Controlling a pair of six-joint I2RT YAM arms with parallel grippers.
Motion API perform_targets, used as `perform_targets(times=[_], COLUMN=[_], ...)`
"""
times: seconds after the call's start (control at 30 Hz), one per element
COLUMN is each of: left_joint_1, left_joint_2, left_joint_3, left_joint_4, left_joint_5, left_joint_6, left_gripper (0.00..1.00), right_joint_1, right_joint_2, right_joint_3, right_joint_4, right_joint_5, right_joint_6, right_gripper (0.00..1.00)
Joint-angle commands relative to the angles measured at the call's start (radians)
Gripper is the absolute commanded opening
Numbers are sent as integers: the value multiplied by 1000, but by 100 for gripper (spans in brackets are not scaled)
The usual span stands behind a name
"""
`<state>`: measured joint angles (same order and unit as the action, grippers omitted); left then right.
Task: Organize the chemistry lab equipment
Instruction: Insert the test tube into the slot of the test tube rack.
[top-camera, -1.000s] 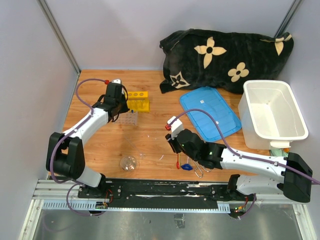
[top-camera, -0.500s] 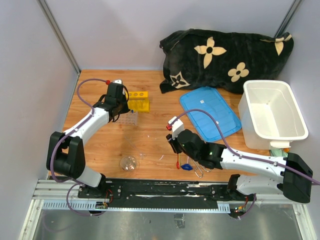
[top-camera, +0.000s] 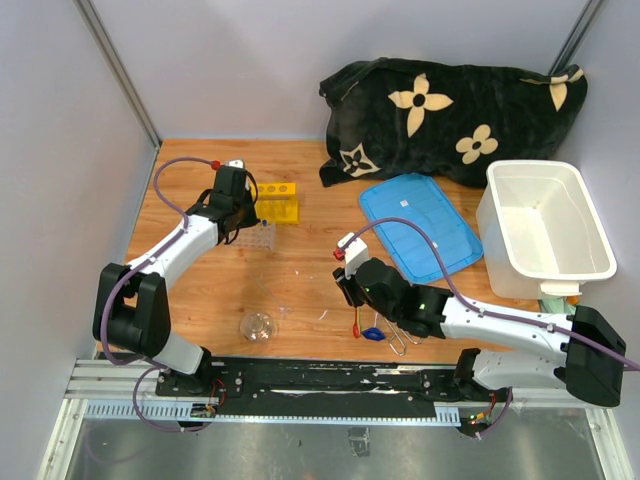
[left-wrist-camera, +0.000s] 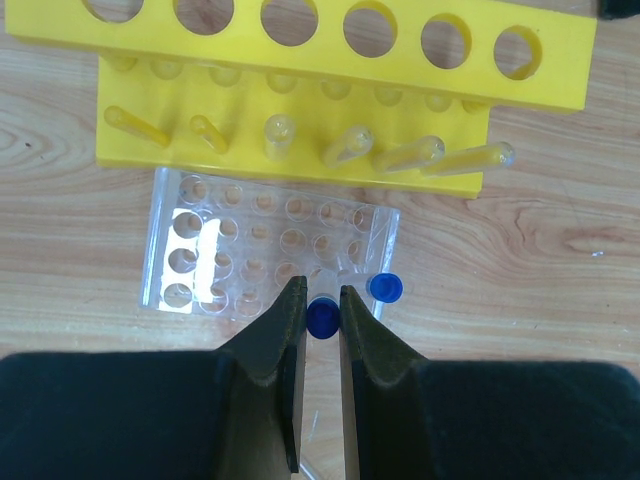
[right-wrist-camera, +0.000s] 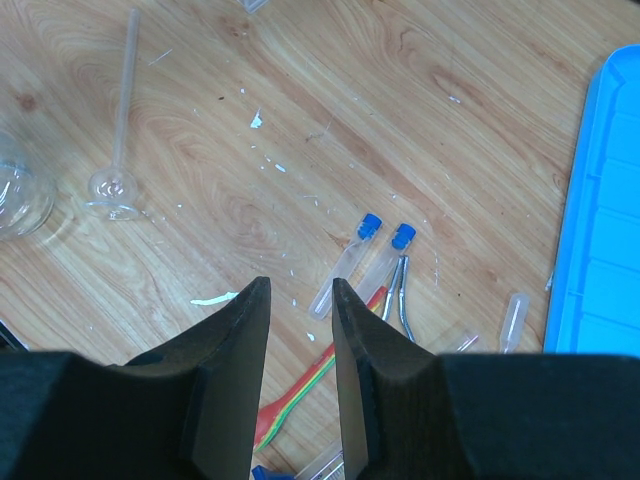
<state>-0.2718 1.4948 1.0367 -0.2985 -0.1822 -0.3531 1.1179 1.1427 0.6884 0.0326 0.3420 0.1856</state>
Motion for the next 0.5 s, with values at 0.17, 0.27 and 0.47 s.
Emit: perform_targets(times=[0.17, 0.27, 0.47], left_joint_1=[-9, -9, -13], left_joint_2=[13, 19, 48], left_joint_3=[26, 21, 20], left_joint_4=[-36, -34, -26], left_joint_5=[-22, -23, -12], left_joint_6=[9, 12, 3], left_gripper=[0, 0, 2], right_joint_1=[-18, -20, -22], right_joint_2=[-12, -12, -15], right_joint_3=[-12, -13, -19], right_joint_4=[23, 24, 24], right_joint_5=[0, -3, -2], right_joint_6=[21, 22, 24], right_gripper=[32, 32, 32])
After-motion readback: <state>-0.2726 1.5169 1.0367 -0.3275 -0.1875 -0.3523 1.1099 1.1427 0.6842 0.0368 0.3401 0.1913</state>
